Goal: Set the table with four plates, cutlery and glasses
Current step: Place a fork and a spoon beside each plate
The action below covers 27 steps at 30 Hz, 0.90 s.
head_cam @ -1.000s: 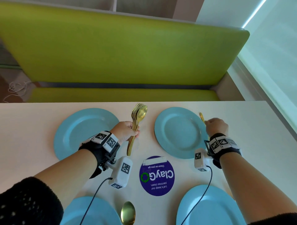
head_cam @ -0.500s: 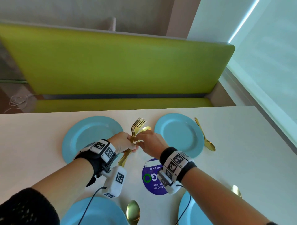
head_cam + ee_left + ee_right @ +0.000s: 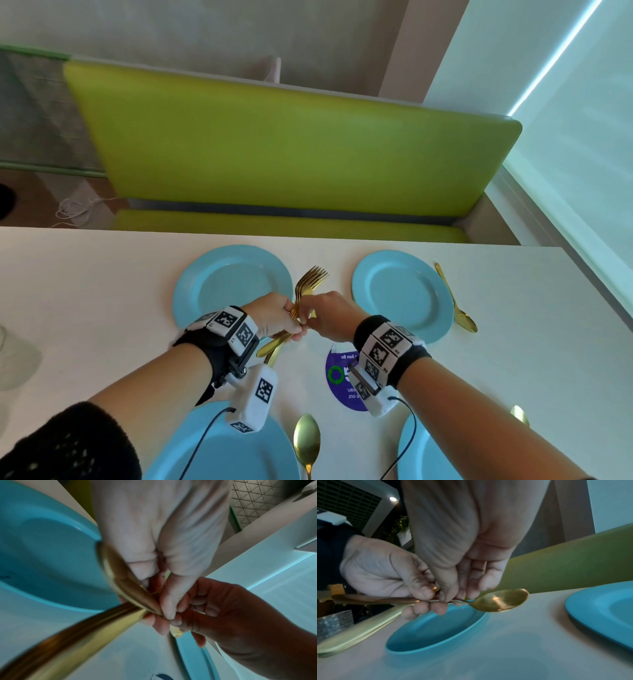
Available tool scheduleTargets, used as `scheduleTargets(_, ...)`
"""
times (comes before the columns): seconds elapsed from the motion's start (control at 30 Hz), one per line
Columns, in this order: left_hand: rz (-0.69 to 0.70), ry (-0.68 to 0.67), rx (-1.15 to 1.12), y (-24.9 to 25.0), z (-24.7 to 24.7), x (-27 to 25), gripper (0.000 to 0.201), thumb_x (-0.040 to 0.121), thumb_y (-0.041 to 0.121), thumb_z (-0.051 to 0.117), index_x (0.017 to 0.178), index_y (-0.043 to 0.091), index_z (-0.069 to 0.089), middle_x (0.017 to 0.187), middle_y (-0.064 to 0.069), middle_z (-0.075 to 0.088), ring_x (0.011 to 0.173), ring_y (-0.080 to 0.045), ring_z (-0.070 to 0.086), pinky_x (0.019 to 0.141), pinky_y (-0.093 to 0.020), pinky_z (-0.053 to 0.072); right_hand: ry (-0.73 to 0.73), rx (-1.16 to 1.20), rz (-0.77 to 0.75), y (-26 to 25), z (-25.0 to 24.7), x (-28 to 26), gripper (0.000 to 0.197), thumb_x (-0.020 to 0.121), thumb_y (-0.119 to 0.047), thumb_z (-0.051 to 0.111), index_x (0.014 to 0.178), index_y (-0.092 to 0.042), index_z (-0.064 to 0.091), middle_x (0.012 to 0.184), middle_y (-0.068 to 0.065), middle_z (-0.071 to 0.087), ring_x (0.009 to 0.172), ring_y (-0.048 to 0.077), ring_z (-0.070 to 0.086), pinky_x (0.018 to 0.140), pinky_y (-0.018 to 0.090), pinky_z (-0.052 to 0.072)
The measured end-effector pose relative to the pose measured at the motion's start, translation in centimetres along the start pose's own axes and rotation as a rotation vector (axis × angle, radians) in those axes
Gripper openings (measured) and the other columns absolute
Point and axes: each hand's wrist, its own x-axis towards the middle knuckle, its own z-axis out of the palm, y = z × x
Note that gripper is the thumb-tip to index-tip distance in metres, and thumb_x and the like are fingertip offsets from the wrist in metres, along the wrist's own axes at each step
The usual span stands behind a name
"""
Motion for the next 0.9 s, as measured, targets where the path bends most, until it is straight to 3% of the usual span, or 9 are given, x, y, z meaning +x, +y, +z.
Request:
scheduleTargets(0.2, 0.014, 0.028, 0.079, -0.7, -0.7, -0.8, 0.007, 0.079, 0.003, 0.067, 0.077, 0.009, 0.065, 0.082, -0.014, 0.071, 0.085, -0.028, 0.068, 0.098, -0.043, 0.051, 0.026, -0.053, -0.04, -1.0, 0.6, -0.4, 0.017, 0.092, -0.016, 0.049, 0.102, -0.021, 0.061, 0.105, 0.001, 0.069, 0.1, 0.023, 0.06, 0.081, 0.034, 0.046)
scheduleTargets(0.3, -0.017, 0.226, 0.138, -1.0, -1.9, -0.7, 0.009, 0.079, 0.011, 0.07, 0.084, 0.006, 0.064, 0.097, -0.017, 0.07, 0.096, -0.03, 0.066, 0.096, -0.041, 0.05, 0.013, -0.091, -0.016, -0.7, 0.2, -0.4, 0.027, 0.093, -0.012, 0.047, 0.112, -0.024, 0.063, 0.106, -0.004, 0.07, 0.104, 0.018, 0.059, 0.085, 0.033, 0.048)
scheduleTargets(0.4, -0.036, 0.334, 0.032, -1.3, -3.7, -0.8, 0.019, 0.086, 0.001, 0.061, 0.07, 0.009, 0.055, 0.083, -0.017, 0.07, 0.082, -0.028, 0.068, 0.087, -0.038, 0.054, -0.001, -0.108, 0.103, 0.1, -0.3, -0.5, 0.028, 0.092, -0.013, 0.05, 0.11, -0.025, 0.068, 0.109, -0.002, 0.069, 0.105, 0.018, 0.059, 0.083, 0.03, 0.047)
scheduleTargets(0.53, -0.06, 0.412, -0.073, -1.8, -5.6, -1.1, 0.016, 0.089, -0.002, 0.054, 0.075, 0.006, 0.052, 0.072, -0.011, 0.064, 0.07, -0.024, 0.061, 0.073, -0.034, 0.051, 0.048, 0.063, 0.346, 0.8, -0.5, 0.1, 0.025, 0.091, -0.014, 0.052, 0.108, -0.015, 0.071, 0.105, 0.005, 0.068, 0.1, 0.023, 0.061, 0.087, 0.031, 0.051)
scheduleTargets(0.6, -0.071, 0.418, -0.116, -1.9, -5.9, -1.1, 0.018, 0.089, -0.001, 0.055, 0.073, 0.007, 0.051, 0.077, -0.013, 0.065, 0.077, -0.027, 0.062, 0.084, -0.038, 0.051, 0.037, 0.152, 0.464, 1.1, -0.1, 1.4, 0.026, 0.091, -0.015, 0.049, 0.106, -0.008, 0.069, 0.084, 0.004, 0.06, 0.085, 0.02, 0.057, 0.071, 0.028, 0.051)
scheduleTargets(0.67, -0.079, 0.414, -0.172, -2.0, -6.0, -1.1, 0.018, 0.089, -0.002, 0.054, 0.074, 0.008, 0.05, 0.077, -0.014, 0.065, 0.084, -0.028, 0.062, 0.091, -0.041, 0.051, 0.071, 0.192, 0.576, 1.1, 0.3, 2.7, 0.022, 0.088, -0.02, 0.052, 0.093, -0.005, 0.068, 0.069, -0.001, 0.053, 0.066, 0.016, 0.052, 0.048, 0.022, 0.037)
scheduleTargets(0.7, -0.083, 0.409, -0.203, -2.1, -5.9, -1.1, 0.018, 0.09, -0.002, 0.053, 0.075, 0.008, 0.049, 0.076, -0.013, 0.064, 0.082, -0.029, 0.063, 0.089, -0.041, 0.052, 0.077, 0.27, 0.617, 0.9, 0.5, 3.0, 0.023, 0.086, -0.022, 0.055, 0.093, -0.004, 0.068, 0.072, 0.0, 0.059, 0.065, 0.015, 0.052, 0.046, 0.02, 0.034)
scheduleTargets(0.8, -0.084, 0.39, -0.312, -2.0, -5.7, -1.1, 0.021, 0.092, -0.004, 0.049, 0.073, 0.006, 0.047, 0.072, -0.012, 0.061, 0.064, -0.021, 0.06, 0.065, -0.029, 0.052, 0.084, 0.53, 0.657, 0.8, 1.1, 4.2, 0.038, 0.085, -0.021, 0.06, 0.118, -0.001, 0.061, 0.116, 0.013, 0.063, 0.07, 0.017, 0.049, 0.05, 0.018, 0.034)
scheduleTargets(0.9, -0.098, 0.382, -0.383, -2.1, -5.3, -1.4, 0.022, 0.093, -0.005, 0.047, 0.074, 0.006, 0.046, 0.071, -0.011, 0.06, 0.055, -0.016, 0.061, 0.052, -0.023, 0.049, 0.072, 0.558, 0.697, 0.3, 1.3, 5.1, 0.033, 0.087, -0.023, 0.055, 0.113, -0.005, 0.065, 0.104, 0.002, 0.067, 0.059, 0.012, 0.048, 0.047, 0.022, 0.033)
